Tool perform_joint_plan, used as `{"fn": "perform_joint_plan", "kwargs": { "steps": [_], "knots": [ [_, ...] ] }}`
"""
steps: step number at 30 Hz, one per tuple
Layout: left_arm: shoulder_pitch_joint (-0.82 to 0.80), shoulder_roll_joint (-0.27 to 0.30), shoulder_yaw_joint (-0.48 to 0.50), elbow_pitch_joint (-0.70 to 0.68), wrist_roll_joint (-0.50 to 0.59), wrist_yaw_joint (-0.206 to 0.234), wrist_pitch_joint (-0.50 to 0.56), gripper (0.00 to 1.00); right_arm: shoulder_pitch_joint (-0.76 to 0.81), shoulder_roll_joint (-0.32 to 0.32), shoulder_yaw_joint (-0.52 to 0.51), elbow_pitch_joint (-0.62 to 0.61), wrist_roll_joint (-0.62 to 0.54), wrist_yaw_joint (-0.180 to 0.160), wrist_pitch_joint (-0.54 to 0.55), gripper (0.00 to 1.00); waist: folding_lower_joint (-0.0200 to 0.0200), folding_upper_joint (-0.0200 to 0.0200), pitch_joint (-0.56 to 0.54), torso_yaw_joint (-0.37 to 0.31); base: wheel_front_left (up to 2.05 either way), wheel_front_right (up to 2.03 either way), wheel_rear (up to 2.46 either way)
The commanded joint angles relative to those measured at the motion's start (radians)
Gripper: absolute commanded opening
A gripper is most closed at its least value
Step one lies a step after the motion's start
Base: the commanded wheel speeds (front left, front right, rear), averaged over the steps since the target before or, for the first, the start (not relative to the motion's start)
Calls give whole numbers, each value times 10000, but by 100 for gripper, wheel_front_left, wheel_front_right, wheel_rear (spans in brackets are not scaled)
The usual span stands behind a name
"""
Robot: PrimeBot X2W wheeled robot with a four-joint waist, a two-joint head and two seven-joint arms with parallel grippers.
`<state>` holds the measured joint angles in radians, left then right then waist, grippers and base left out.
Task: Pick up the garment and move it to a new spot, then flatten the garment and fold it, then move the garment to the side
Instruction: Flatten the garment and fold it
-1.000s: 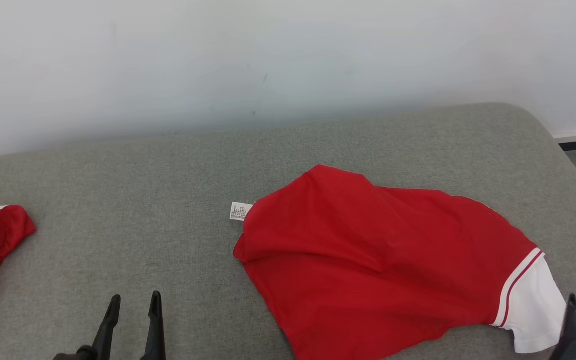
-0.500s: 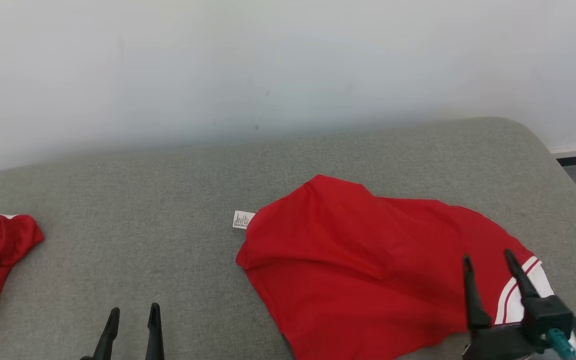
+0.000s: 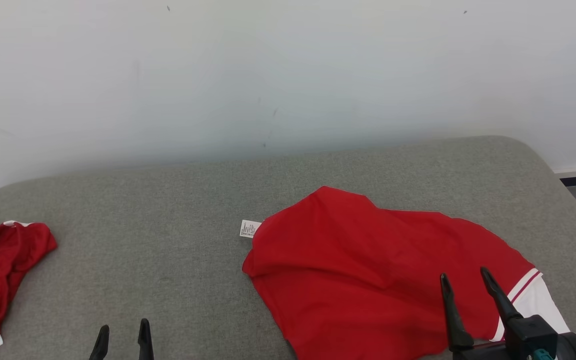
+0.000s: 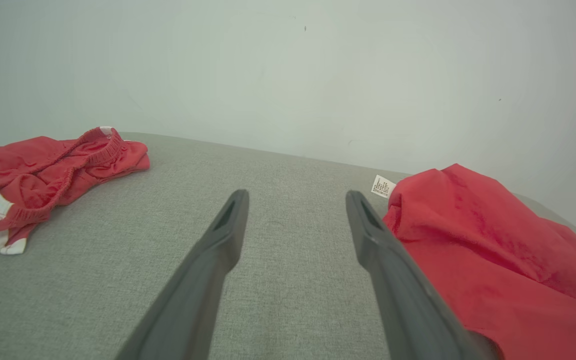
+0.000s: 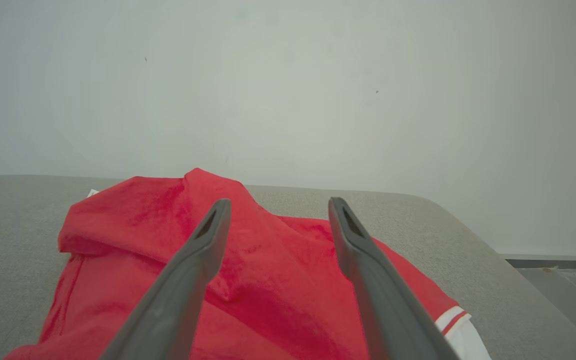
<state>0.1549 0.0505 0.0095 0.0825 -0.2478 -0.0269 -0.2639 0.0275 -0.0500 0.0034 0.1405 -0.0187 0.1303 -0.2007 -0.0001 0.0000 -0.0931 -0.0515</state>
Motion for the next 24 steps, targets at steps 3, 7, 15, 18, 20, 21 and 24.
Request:
{"fn": "perform_joint_plan", "kwargs": {
  "steps": [3, 7, 15, 18, 20, 21, 24],
  "knots": [
    [148, 1, -12, -64, -40, 64, -7, 100, 132, -7, -53, -19, 81, 4, 119, 100, 1, 0, -45, 6, 0, 0, 0],
    [32, 18, -206, 110, 356, 34, -7, 100, 93, -6, -61, -15, 121, 4, 216, 100, 1, 0, -24, -8, 0, 0, 0],
    [-1294, 42, -1111, 1722, 563, -355, 293, 100, -45, -6, 89, 51, 339, 4, 182, 100, 1, 0, 251, -287, 0, 0, 0],
    [-2150, 28, -1434, 2703, 335, -551, 788, 100, -139, -6, 188, 71, 394, 4, 175, 100, 1, 0, 467, -531, 0, 0, 0],
    [-2708, 28, -1598, 3398, 184, -637, 1076, 100, -243, -6, 242, 90, 342, 4, 212, 100, 1, 0, 669, -736, 0, 0, 0],
    [-2986, 19, -1704, 3666, 101, -697, 1130, 100, -288, -5, 262, 85, 325, 4, 212, 100, 1, 0, 770, -834, 0, 0, 0],
    [-3752, 17, -1954, 4600, -157, -775, 1362, 100, -347, -6, 333, 67, 316, 4, 203, 100, 1, 0, 1111, -1153, 0, 0, 0]
  ]
}}
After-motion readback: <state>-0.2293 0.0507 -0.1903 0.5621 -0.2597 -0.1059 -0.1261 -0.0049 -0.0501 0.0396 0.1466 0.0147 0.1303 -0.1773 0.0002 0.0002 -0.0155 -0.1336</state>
